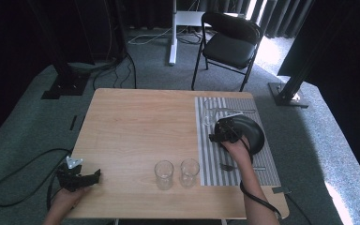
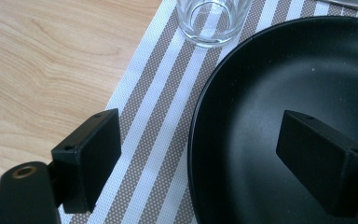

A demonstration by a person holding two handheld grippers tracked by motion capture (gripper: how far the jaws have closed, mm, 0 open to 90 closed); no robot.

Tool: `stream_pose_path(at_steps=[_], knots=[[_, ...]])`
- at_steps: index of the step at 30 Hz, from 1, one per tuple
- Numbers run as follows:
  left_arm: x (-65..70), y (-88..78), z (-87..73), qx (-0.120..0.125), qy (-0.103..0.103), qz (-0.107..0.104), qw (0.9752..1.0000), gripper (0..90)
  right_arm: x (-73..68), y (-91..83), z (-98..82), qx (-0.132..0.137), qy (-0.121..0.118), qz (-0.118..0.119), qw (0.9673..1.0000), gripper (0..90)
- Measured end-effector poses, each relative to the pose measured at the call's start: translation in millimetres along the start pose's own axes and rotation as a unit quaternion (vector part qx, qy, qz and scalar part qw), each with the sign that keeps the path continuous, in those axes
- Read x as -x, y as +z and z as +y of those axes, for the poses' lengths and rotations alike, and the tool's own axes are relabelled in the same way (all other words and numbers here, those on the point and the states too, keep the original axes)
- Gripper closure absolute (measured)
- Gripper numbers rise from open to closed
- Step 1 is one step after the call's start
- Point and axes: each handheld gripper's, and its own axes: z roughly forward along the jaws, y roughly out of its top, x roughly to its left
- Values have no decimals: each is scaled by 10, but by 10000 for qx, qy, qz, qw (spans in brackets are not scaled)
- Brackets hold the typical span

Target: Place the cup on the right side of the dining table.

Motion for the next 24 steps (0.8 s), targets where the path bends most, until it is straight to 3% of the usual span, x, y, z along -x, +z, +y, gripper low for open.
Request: stream_pose_path(at_steps=[24], knots=[[0,0,0,-2,1,0,10000,4,-7,-178,-439,227,137,172,9995,135]])
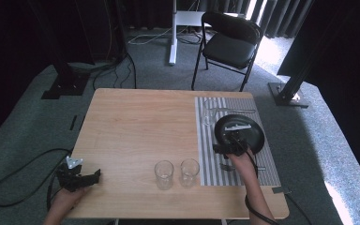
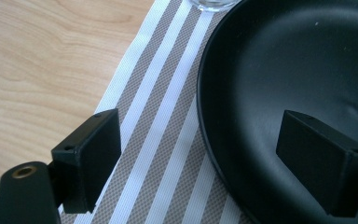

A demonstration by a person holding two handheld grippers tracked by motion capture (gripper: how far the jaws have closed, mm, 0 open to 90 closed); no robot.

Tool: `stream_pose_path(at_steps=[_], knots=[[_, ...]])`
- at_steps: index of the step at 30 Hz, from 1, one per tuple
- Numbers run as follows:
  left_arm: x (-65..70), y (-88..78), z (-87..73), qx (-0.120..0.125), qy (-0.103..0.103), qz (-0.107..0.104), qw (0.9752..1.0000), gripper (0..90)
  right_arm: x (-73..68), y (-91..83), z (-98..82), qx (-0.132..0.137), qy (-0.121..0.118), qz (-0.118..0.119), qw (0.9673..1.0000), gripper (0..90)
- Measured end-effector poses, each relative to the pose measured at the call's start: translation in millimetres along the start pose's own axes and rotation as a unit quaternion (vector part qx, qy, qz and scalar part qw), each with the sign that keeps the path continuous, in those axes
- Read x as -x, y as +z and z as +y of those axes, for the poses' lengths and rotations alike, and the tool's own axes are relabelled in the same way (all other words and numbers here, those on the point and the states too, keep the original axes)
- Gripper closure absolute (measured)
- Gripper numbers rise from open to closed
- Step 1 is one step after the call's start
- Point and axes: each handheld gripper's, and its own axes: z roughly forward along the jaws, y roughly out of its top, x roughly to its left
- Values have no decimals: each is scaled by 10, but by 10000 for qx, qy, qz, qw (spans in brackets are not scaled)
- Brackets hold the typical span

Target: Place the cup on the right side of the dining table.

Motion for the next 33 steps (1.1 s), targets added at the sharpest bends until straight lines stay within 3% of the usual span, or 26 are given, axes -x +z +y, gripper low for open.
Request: stream_pose_path(at_steps=[15,33], knots=[[4,-1,-1,2,-18,15,10000,4,145,-167,-319,146,223,17,9996,135],[4,-1,-1,2,-19,14,10000,4,323,-349,-709,225,502,-153,9984,135]])
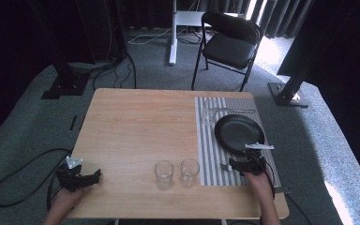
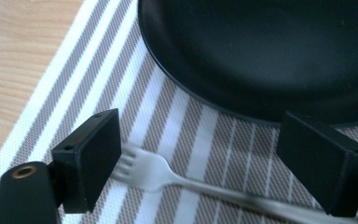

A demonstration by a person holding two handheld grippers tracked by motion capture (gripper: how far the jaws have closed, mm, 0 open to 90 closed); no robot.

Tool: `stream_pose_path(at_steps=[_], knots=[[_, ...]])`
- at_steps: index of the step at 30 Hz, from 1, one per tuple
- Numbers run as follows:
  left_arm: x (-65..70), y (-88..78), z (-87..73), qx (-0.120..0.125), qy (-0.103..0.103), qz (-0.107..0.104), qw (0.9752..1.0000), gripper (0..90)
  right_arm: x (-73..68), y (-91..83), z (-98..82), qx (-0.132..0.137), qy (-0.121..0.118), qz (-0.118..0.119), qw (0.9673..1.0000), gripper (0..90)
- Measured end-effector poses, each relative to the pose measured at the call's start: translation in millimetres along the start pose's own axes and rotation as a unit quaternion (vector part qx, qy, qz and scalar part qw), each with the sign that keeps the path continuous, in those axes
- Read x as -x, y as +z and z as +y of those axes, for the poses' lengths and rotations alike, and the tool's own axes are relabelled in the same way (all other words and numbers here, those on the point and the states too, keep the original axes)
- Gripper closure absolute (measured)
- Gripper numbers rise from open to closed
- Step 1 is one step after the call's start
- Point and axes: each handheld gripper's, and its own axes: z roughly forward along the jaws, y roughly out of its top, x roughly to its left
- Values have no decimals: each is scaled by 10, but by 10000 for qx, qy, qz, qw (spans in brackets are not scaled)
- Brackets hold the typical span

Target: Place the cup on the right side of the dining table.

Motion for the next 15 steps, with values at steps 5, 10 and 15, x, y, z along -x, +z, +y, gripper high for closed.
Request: stream_pose_path(at_steps=[5,10,15], knots=[[0,0,0,-1,-1,0,10000,4,71,-48,-119,9,109,-40,9999,135],[0,0,0,0,0,0,10000,4,154,-97,-251,15,221,-121,9997,135],[1,1,0,6,-7,0,10000,4,233,-121,-393,-126,296,-220,9992,135]])
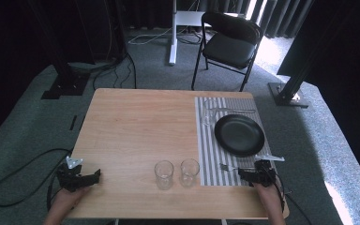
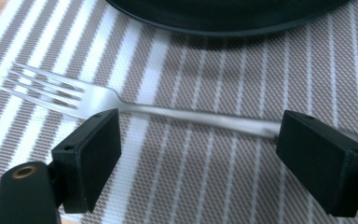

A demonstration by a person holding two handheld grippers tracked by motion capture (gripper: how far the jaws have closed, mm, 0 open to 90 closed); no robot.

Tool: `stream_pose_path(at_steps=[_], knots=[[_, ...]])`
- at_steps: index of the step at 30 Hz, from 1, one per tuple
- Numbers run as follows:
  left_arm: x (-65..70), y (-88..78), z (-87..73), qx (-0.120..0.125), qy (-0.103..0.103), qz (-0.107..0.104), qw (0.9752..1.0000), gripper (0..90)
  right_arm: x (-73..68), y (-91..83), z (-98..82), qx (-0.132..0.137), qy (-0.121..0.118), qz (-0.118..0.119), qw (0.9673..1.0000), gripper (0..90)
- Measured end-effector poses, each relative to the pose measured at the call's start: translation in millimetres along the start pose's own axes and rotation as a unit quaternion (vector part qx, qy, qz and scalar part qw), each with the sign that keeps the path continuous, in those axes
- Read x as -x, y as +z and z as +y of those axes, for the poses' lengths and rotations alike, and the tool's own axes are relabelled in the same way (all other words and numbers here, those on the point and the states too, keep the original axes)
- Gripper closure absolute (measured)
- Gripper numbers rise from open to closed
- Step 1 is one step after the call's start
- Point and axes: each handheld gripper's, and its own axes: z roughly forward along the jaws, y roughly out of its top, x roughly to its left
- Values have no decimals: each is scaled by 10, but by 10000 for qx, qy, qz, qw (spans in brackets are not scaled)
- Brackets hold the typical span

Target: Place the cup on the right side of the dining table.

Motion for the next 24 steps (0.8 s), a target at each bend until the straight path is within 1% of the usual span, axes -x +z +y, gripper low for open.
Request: stream_pose_path(at_steps=[3,6,7,10,12,14,16,17,20,21,22,24], knots=[[1,0,0,0,-3,0,10000,5,36,-13,-50,-20,27,-33,10000,134],[1,0,0,1,-4,1,10000,5,54,-17,-80,-40,4,-100,9999,135],[1,0,0,1,-4,0,10000,5,77,-32,-103,-18,22,-172,9998,135],[1,0,0,2,-4,0,10000,4,101,-57,-132,52,65,-207,9998,135],[1,-1,1,-6,-3,0,10000,5,110,-66,-161,30,48,-272,9996,134],[1,-1,1,-6,-3,0,10000,4,124,-78,-198,85,45,-390,9992,135],[1,-1,1,-6,-2,0,10000,5,135,-85,-217,105,55,-389,9992,134],[0,-1,1,-7,-1,0,10000,5,149,-104,-253,154,97,-452,9988,134],[0,-1,1,-7,-2,-1,10000,5,179,-129,-303,253,150,-478,9984,134],[0,-1,1,-7,-1,0,10000,4,182,-138,-313,257,157,-487,9984,134],[1,-1,1,-7,-2,0,10000,5,189,-146,-334,276,154,-544,9980,134],[1,-1,1,-6,-2,1,10000,5,195,-154,-373,375,159,-566,9976,133]])
